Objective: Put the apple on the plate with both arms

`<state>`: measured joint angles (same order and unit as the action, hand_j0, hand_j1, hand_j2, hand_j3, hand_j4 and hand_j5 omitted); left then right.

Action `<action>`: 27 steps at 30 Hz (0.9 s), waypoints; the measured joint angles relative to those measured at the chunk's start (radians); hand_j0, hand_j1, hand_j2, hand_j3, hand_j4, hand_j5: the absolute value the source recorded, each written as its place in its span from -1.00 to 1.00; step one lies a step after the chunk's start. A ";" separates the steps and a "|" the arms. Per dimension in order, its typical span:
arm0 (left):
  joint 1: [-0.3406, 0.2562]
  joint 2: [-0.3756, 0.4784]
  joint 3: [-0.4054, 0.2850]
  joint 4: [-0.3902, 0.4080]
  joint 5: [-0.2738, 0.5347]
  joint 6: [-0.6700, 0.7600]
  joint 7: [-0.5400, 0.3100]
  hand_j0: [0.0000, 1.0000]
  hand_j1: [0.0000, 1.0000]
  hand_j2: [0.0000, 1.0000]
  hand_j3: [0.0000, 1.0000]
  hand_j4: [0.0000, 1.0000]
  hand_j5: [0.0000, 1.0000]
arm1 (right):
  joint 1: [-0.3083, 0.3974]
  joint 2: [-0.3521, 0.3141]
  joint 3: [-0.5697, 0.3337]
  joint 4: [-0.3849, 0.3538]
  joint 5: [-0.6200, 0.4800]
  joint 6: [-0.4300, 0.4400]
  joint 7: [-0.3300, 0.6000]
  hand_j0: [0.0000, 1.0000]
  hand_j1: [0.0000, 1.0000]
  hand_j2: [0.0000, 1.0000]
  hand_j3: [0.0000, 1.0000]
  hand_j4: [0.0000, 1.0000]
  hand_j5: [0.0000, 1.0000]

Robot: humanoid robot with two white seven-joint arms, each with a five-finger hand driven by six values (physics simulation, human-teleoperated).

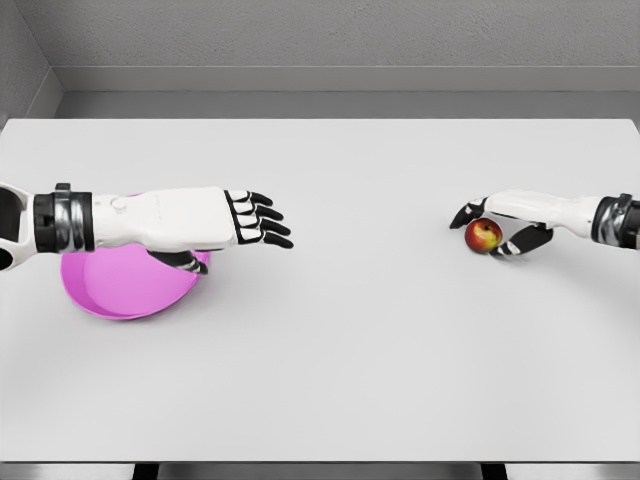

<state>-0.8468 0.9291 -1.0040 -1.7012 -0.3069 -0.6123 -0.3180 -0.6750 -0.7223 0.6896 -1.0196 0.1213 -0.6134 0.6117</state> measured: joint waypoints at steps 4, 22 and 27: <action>0.000 0.000 0.000 0.000 0.000 0.000 0.000 1.00 1.00 1.00 1.00 1.00 1.00 | 0.000 0.008 0.000 0.000 -0.003 0.000 0.000 -0.10 -0.10 -0.10 -0.10 -0.10 -0.10; 0.000 0.000 0.001 0.000 0.000 0.000 -0.001 1.00 1.00 1.00 1.00 1.00 1.00 | -0.072 0.175 0.188 -0.184 -0.153 -0.001 0.000 -0.18 -0.18 -0.18 -0.18 -0.18 -0.18; 0.000 0.000 0.001 0.000 0.000 0.000 -0.002 1.00 1.00 1.00 1.00 1.00 1.00 | -0.078 0.199 0.202 -0.189 -0.149 0.000 0.000 1.00 1.00 1.00 1.00 1.00 1.00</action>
<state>-0.8468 0.9291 -1.0027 -1.7012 -0.3069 -0.6124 -0.3196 -0.7532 -0.5236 0.8917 -1.2082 -0.0279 -0.6139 0.6116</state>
